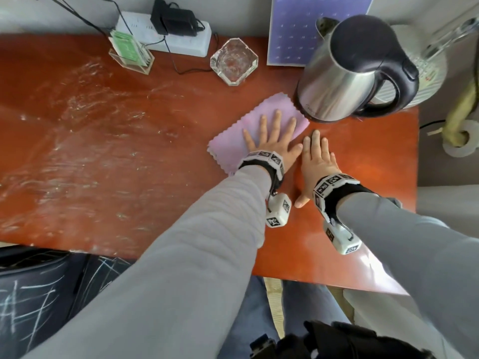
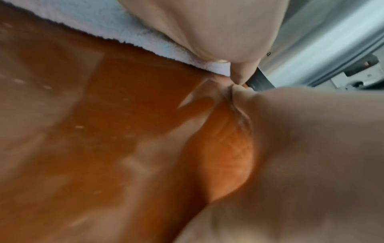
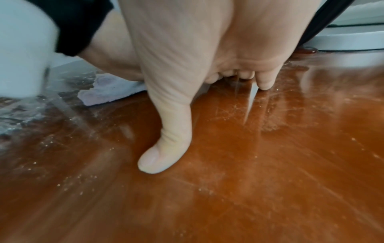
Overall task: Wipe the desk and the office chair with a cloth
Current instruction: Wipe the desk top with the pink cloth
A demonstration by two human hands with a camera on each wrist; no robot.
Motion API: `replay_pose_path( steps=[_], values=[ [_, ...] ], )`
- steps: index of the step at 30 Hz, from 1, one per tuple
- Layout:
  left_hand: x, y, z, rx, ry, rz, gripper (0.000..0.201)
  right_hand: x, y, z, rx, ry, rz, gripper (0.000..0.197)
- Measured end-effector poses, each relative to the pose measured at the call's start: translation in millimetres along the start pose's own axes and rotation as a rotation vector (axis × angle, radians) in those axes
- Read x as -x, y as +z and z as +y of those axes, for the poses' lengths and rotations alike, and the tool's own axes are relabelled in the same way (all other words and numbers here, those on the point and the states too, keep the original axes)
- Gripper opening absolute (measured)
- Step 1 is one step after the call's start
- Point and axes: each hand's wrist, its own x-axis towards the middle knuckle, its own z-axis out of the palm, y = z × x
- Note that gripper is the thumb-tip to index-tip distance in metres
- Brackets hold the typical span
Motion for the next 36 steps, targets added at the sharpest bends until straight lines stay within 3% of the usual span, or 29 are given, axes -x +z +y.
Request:
replay_pose_path(
  steps=[3, 9, 13, 17, 19, 21, 25, 28, 31, 36],
  values=[
    [-14, -12, -12, 0.038, -0.022, 0.020, 0.061, -2, 2, 1, -0.004, 0.003, 0.006, 0.174],
    [-7, -39, -119, 0.188, -0.391, 0.091, 0.064, -5, 1, -10, 0.068, 0.060, -0.023, 0.173],
    [11, -30, -133, 0.221, -0.482, 0.115, 0.069, -4, -8, -32, 0.066, 0.033, 0.032, 0.160],
    [10, -20, -96, 0.170, -0.351, 0.136, 0.070, -11, -28, -68, 0.024, -0.147, 0.152, 0.151],
    [10, -24, -86, 0.125, -0.248, 0.188, 0.068, -20, -38, -87, -0.016, -0.166, 0.133, 0.152],
    [8, -29, -95, 0.113, -0.171, 0.230, 0.066, -28, -45, -98, -0.012, -0.147, 0.087, 0.154],
    [8, -23, -150, -0.058, -0.024, 0.176, 0.065, -36, -44, -103, 0.067, -0.127, 0.063, 0.156],
    [6, -31, -179, -0.008, -0.123, 0.186, 0.067, -38, -43, -107, 0.105, -0.109, 0.067, 0.156],
    [-6, -43, -166, 0.126, -0.259, 0.211, 0.070, -42, -43, -111, 0.119, -0.084, 0.055, 0.157],
    [1, -26, -124, -0.092, 0.110, 0.115, 0.067, -49, -42, -113, 0.142, -0.090, 0.053, 0.157]
  ],
)
